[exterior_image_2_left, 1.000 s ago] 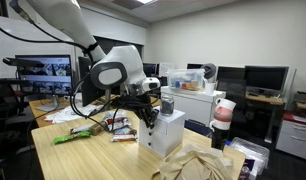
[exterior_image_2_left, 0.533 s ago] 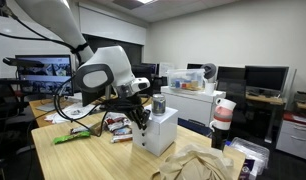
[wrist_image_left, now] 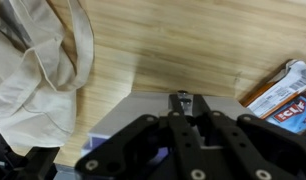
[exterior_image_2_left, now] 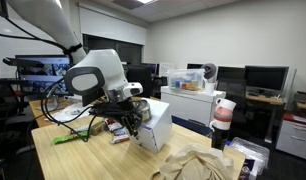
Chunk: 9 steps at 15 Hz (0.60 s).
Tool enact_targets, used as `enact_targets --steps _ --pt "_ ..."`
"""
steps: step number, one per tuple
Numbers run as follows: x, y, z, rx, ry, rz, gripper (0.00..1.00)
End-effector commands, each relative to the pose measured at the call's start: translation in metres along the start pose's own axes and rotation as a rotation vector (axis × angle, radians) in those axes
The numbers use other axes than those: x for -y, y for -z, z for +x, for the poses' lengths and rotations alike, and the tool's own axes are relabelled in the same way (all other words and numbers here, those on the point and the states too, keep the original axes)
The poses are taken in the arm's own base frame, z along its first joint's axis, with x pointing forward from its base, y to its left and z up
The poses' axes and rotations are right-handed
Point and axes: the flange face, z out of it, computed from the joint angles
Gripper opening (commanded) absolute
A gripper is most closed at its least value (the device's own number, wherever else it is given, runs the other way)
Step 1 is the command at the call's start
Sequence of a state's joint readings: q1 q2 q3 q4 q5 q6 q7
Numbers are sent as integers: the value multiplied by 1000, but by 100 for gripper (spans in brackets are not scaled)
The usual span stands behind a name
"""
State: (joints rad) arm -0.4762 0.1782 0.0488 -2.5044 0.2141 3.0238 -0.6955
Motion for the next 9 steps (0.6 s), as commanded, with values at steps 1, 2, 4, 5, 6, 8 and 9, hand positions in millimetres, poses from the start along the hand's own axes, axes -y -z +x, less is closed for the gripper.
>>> enact_targets --steps 1,2,4,5,6,8,9 --pt "-6 1 12 28 -73 53 4" --pt "-13 7 20 23 -92 65 4" --pt "-25 16 34 22 -120 82 4" --pt "-30 21 42 15 -129 88 4" --pt "-35 26 48 15 -139 94 4" --pt "-41 31 55 23 -154 112 4" --pt "-44 33 56 28 -160 120 4"
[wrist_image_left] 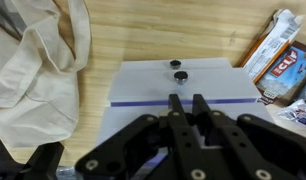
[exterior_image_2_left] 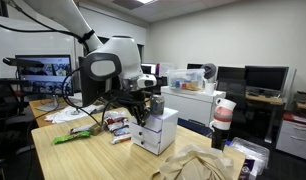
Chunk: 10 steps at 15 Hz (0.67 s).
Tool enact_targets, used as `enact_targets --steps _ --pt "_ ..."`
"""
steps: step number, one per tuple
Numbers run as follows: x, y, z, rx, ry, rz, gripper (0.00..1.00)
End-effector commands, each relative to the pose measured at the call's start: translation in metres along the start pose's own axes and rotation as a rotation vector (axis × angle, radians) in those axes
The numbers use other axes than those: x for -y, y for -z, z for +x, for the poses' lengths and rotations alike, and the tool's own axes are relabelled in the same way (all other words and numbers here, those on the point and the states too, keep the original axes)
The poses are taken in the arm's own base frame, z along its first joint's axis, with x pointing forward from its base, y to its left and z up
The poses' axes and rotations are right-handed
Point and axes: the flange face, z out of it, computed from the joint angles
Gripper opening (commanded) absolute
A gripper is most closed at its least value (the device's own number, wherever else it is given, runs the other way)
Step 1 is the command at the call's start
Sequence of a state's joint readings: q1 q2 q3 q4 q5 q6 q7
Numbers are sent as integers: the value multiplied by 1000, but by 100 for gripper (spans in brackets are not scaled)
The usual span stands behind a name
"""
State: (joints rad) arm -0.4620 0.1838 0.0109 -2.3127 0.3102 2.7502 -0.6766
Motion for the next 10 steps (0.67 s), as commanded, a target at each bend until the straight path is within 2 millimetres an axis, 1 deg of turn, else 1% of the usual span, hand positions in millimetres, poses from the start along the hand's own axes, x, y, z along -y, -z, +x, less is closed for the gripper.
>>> enact_targets --steps 1,4,6,9,10 --pt "-7 14 10 2 -43 27 4" --pt "0 11 2 24 -22 36 4" --pt "7 3 -5 45 -5 38 4" --pt "21 -14 -22 82 19 38 4" --pt "24 -17 -25 87 21 38 4"
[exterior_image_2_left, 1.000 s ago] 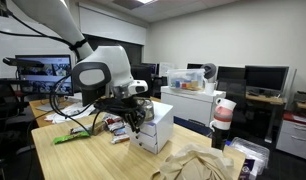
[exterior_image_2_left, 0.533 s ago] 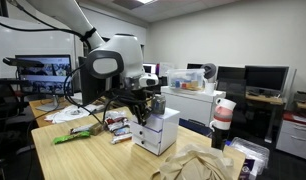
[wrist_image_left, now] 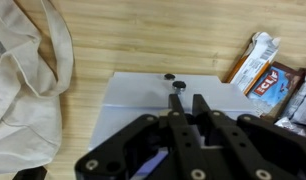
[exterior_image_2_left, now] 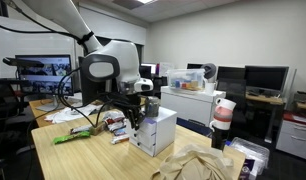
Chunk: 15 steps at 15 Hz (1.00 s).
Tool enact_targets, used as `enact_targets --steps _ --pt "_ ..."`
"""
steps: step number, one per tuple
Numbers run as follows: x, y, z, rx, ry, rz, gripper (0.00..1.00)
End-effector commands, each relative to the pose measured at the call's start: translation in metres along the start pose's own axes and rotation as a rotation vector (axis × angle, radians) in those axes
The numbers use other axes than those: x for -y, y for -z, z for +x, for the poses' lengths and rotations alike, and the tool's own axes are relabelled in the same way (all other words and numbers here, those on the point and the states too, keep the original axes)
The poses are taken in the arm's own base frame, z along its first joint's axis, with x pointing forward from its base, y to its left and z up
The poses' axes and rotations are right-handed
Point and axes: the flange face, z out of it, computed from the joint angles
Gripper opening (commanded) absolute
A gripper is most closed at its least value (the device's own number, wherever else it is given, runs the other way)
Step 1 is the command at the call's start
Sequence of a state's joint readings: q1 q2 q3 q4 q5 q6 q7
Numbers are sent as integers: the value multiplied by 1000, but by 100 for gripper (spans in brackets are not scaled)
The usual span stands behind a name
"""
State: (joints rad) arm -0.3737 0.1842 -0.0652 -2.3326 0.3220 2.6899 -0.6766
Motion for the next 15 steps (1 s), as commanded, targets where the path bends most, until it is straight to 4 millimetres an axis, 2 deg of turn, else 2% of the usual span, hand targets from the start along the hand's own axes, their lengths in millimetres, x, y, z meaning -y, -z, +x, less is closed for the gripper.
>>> enact_targets --steps 1,6,13,15 --pt "12 -6 -14 21 20 -2 4" --pt "23 -5 -21 32 52 7 4" --pt "50 -4 -38 59 118 17 4" --pt "48 -5 -36 59 104 9 4"
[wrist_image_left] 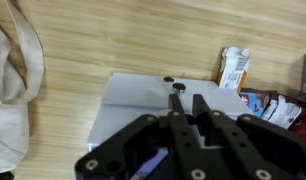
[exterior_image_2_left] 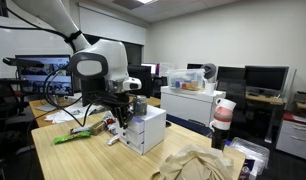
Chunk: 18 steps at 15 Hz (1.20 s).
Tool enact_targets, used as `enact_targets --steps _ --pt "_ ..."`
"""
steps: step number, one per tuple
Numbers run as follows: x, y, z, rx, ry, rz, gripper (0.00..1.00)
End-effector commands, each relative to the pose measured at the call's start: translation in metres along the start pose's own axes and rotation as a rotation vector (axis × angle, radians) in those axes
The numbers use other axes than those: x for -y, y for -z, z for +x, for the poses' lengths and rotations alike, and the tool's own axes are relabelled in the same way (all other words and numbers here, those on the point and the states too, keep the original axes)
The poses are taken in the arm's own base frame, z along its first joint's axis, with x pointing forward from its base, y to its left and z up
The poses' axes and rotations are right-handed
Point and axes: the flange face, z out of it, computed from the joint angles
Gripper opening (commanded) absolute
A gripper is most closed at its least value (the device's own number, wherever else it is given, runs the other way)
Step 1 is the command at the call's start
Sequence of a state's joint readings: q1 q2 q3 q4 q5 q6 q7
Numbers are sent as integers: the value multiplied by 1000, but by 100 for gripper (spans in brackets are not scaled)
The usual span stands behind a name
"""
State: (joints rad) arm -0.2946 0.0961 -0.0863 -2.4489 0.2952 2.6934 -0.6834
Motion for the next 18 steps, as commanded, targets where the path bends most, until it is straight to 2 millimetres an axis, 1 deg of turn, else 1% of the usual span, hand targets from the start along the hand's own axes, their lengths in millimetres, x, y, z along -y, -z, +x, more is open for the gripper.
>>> enact_targets --steps 1,2,5,7,8,11,15,18 --pt "7 -10 -14 30 21 -9 28" --pt "6 -10 -13 33 23 -13 43" --pt "3 -18 -19 60 10 -6 60" --pt "-1 -20 -21 65 0 -4 73" --pt "-4 -18 -20 62 -5 -4 82" --pt "-11 -8 -17 46 -22 -9 100" --pt "-16 1 -5 15 -30 -25 100" --pt "-13 3 2 5 -24 -31 100"
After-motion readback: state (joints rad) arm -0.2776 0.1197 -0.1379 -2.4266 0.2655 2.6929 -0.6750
